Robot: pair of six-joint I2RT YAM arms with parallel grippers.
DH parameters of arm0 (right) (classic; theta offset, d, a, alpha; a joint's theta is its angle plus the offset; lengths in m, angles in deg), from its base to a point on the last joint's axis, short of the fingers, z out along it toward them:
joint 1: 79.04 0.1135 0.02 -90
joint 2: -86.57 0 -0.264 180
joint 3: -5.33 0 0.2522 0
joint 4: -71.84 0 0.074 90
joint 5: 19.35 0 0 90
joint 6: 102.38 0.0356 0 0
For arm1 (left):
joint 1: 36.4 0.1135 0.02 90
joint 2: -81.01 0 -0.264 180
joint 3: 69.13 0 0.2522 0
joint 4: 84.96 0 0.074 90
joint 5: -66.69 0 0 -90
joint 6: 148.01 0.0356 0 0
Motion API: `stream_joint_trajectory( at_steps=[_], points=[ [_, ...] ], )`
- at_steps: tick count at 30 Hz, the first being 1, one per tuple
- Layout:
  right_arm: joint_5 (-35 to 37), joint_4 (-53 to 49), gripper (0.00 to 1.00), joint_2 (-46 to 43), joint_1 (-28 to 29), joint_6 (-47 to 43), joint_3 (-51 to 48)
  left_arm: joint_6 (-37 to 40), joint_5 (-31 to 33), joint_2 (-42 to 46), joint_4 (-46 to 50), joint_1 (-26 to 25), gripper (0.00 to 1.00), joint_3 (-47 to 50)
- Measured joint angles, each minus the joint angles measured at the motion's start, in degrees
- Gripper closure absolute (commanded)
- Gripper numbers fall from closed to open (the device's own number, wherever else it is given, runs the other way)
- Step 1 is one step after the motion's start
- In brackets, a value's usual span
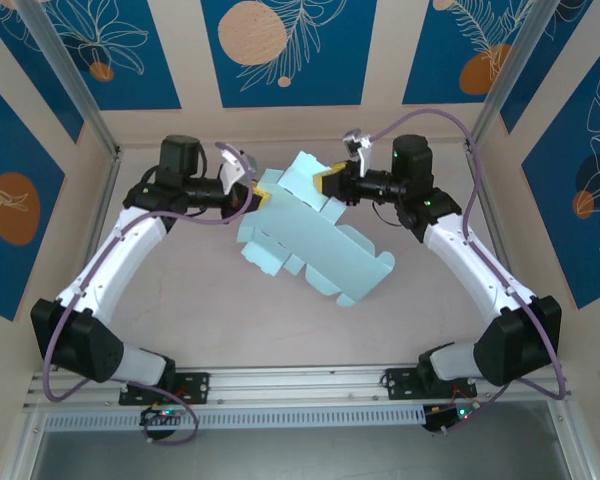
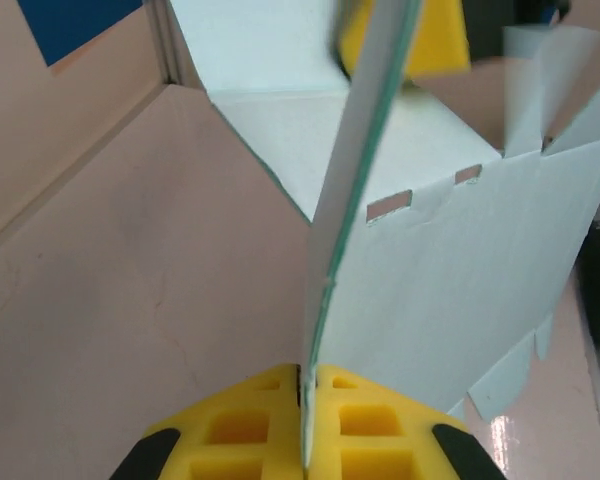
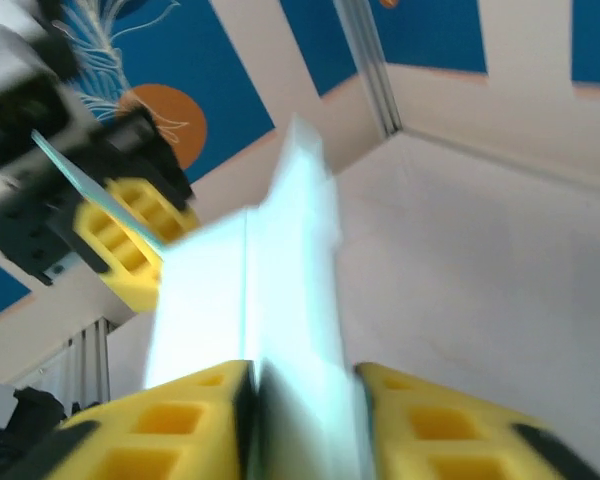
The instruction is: Fold the paper box
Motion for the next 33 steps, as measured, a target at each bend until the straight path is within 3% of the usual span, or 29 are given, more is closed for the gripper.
stream_joint_trajectory(
  at_steps=[6, 13, 23, 27, 33],
  points=[
    [4.0, -2.38, 0.2, -3.34, -2.36, 0.31, -6.1, 10.38, 13.33, -12.55, 21.14, -5.92, 1.0, -21.16],
    [2.64, -9.31, 0.15, -11.13, -4.5, -4.35, -6.51, 17.79, 26.88, -21.64, 33.55, -13.25, 1.0, -30.08],
    [-2.67, -11.37, 0.33, -11.8, -2.78, -9.51, -5.09, 24.81, 34.82, -22.12, 35.41, -16.7, 1.0, -30.25],
    [1.75, -10.51, 0.35, -9.4, -4.28, -6.1, -5.11, 25.4, 39.43, -22.01, 31.8, -16.98, 1.0, -29.66],
    [9.35, -10.34, 0.36, -8.13, -11.06, 2.93, -6.71, 25.16, 46.23, -21.18, 23.63, -18.58, 1.0, -23.98]
  ],
)
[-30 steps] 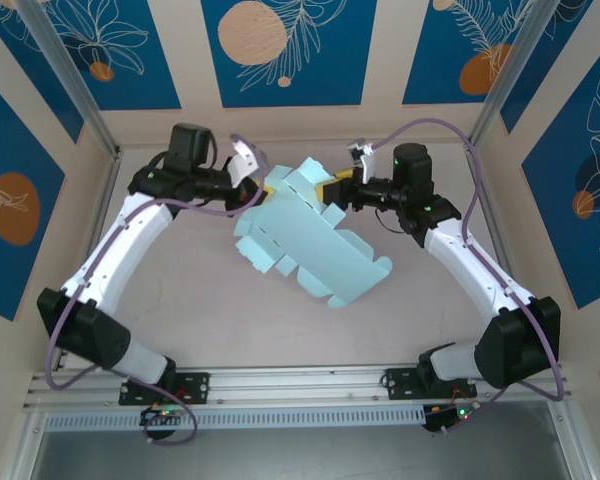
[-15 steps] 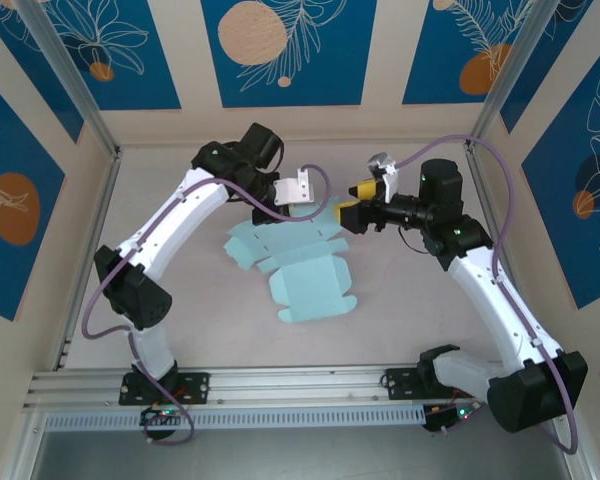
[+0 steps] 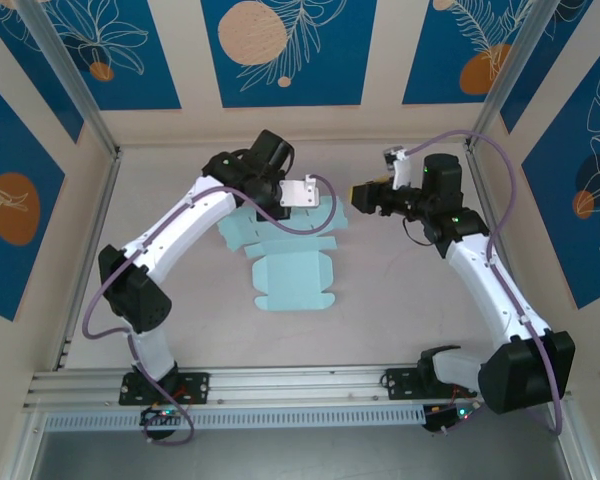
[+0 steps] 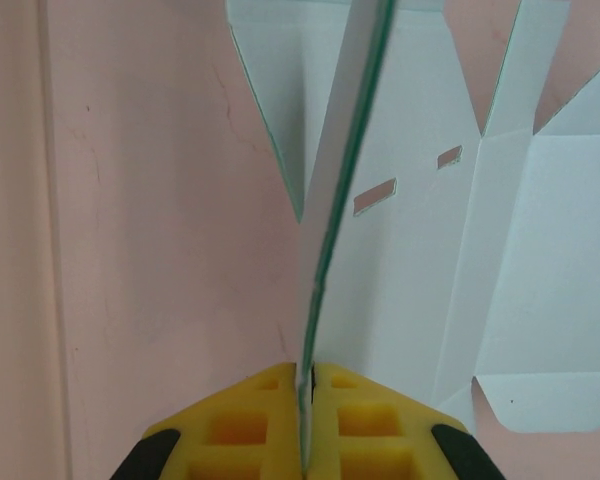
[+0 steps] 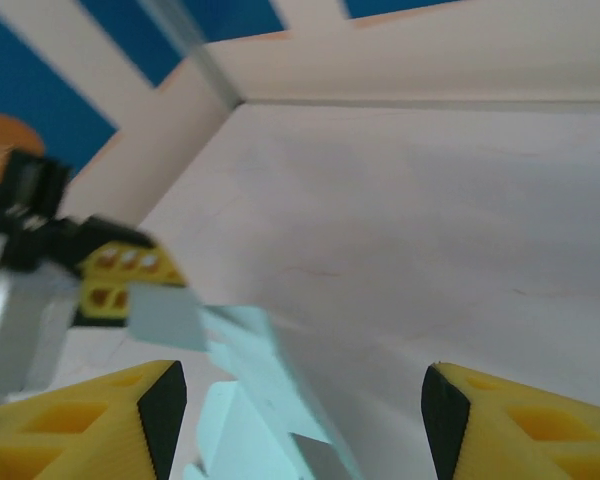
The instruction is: Fold the paper box
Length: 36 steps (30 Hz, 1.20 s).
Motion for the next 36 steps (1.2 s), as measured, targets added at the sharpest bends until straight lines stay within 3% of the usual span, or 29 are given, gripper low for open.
stream_joint_trajectory(
  at_steps=[6, 14, 25, 29, 36],
  points=[
    [1.9, -1.84, 0.39, 3.13, -5.05, 7.74, -0.63, -1.53, 3.78, -0.31, -6.23, -2.54, 1.0, 4.63],
    [-2.64, -1.81, 0.39, 4.7, -5.51, 12.11, -4.85, -4.33, 12.15, -2.14, -20.26, -6.6, 1.0, 16.52],
    [-4.98, -4.09, 0.38, 10.25, -4.11, 13.07, -1.31, -4.28, 25.38, 2.84, -55.41, -8.48, 1.0, 39.71],
    [-5.07, -6.47, 0.41, 11.47, -3.8, 12.83, 1.4, -3.34, 25.99, 3.52, -62.6, -8.48, 1.0, 40.48],
    [-4.55, -9.99, 0.53, 12.83, 0.74, 15.67, 8.55, 0.76, 25.46, 1.97, -64.08, -8.48, 1.0, 34.88]
  ],
)
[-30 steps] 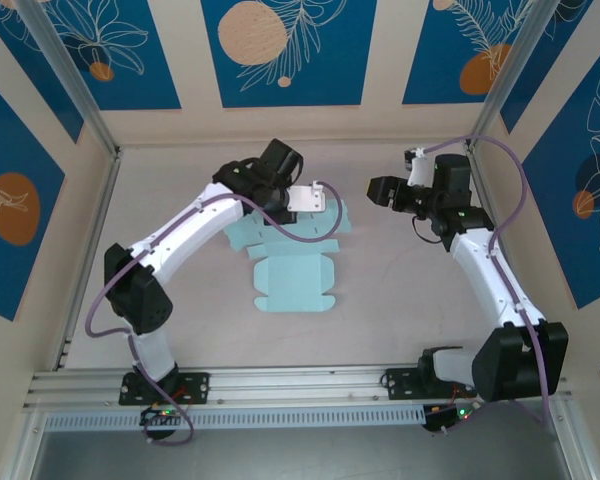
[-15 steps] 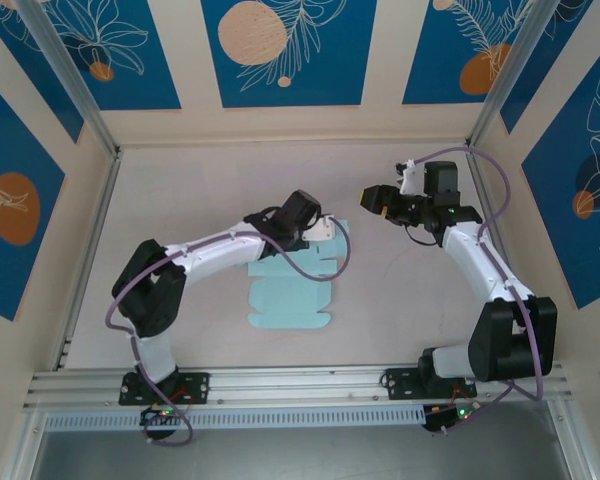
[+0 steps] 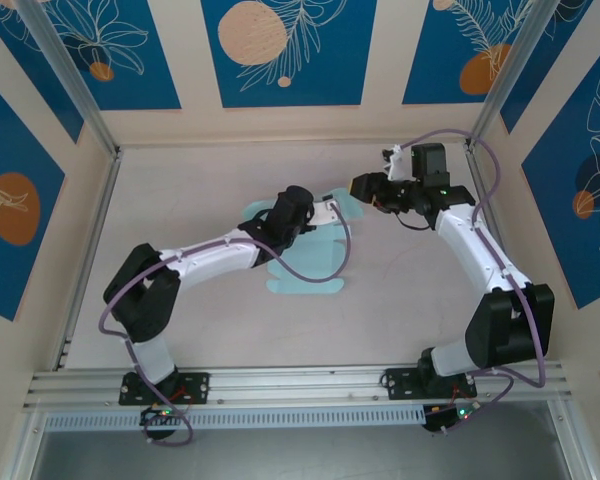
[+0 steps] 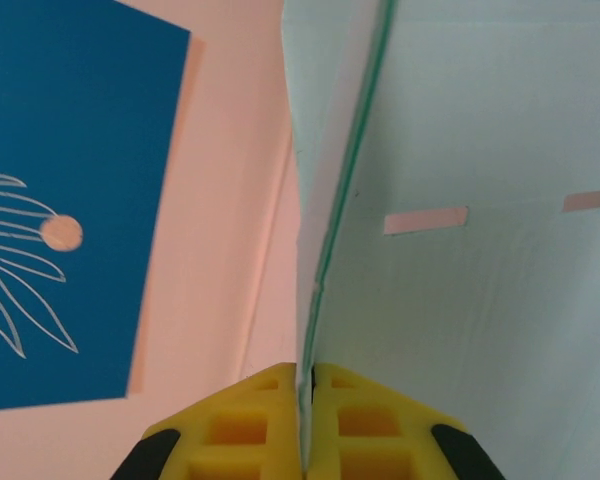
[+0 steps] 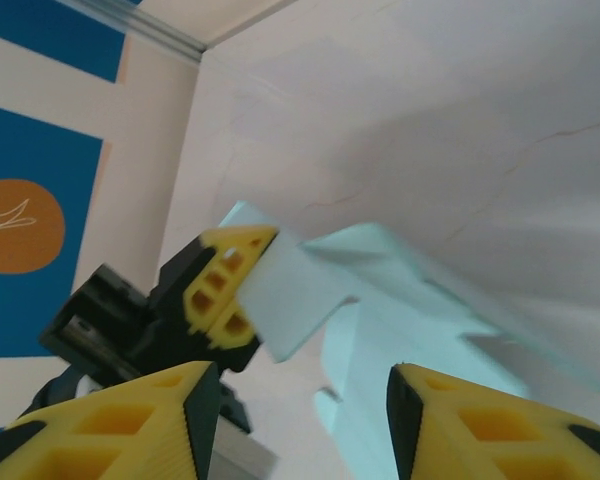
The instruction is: Fold the paper box
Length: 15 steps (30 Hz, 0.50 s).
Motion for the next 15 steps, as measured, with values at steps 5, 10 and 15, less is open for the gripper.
stream_joint_trajectory(
  at_steps=[5, 10, 15],
  points=[
    [-2.27, 2.8, 0.52, 0.11, 1.4, 8.9, -2.56, 2.32, 0.07, -0.2, -0.39, 0.02, 1.0, -0.66],
    [-5.38, 6.14, 0.5, 2.29, 0.74, 16.13, -3.48, 3.37, 0.04, -0.22, -2.8, 0.0, 1.0, -0.17],
    [-9.18, 8.17, 0.49, 4.98, 0.72, 20.31, -2.84, 5.01, 0.02, 0.09, -8.52, 0.0, 1.0, 3.93]
  ],
)
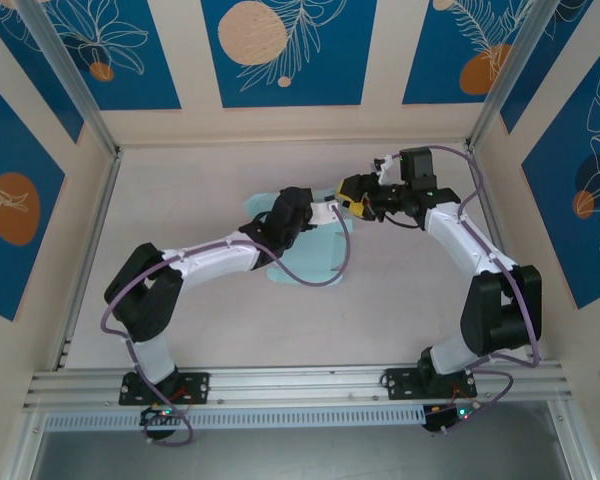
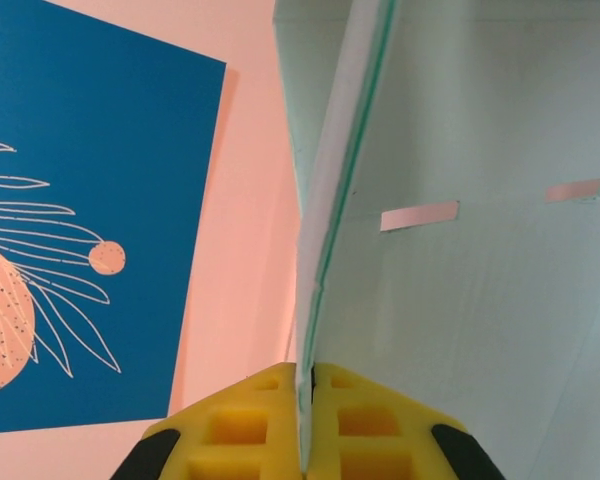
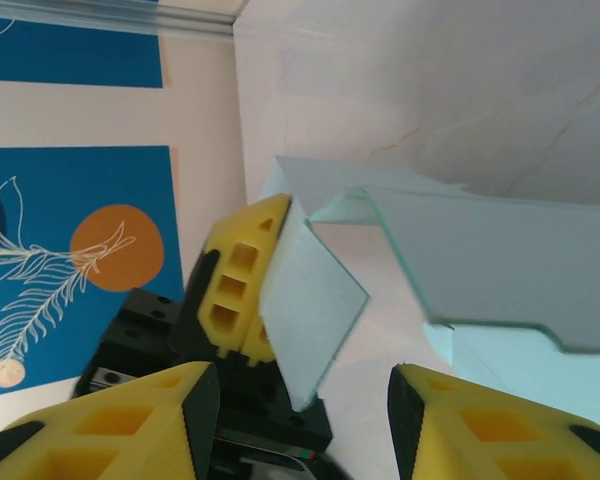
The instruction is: Fold the paper box
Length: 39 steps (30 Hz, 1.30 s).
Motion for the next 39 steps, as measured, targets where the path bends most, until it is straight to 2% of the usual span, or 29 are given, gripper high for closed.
stream_joint_trajectory(
  at_steps=[8, 19, 26, 29, 35, 37, 38, 39],
  points=[
    [-3.23, 1.29, 0.46, 1.09, 0.7, 2.73, 0.48, 4.39, 0.17, 0.02, -11.34, -0.09, 1.0, 6.25],
    [-2.86, -0.22, 0.46, 1.01, 1.9, 2.4, 0.66, 5.9, -0.79, 3.28, -16.15, -0.24, 1.0, 6.93],
    [-3.58, 2.69, 0.46, 1.03, 2.75, 3.76, 0.66, 7.3, -2.03, 4.11, -17.75, -0.57, 1.0, 9.07],
    [-3.78, 3.43, 0.55, 1.14, 3.96, 4.17, 0.79, 7.76, -2.14, 4.11, -17.92, -0.63, 1.0, 9.09],
    [-4.0, 4.44, 0.91, 2.71, 5.31, 4.9, 1.51, 7.78, -2.14, 4.11, -17.66, -0.63, 1.0, 9.07],
    [-4.0, 4.68, 1.0, 2.82, 5.35, 5.38, 1.53, 7.74, -2.1, 4.09, -17.2, -0.63, 0.94, 9.09],
    [-4.04, 4.76, 1.0, 2.86, 5.35, 5.51, 1.55, 7.74, -1.95, 4.09, -17.18, -0.63, 0.88, 9.09],
    [-4.0, 4.72, 1.0, 2.91, 5.35, 5.64, 1.55, 7.52, -1.97, 4.09, -17.09, -0.63, 0.75, 9.07]
  ],
)
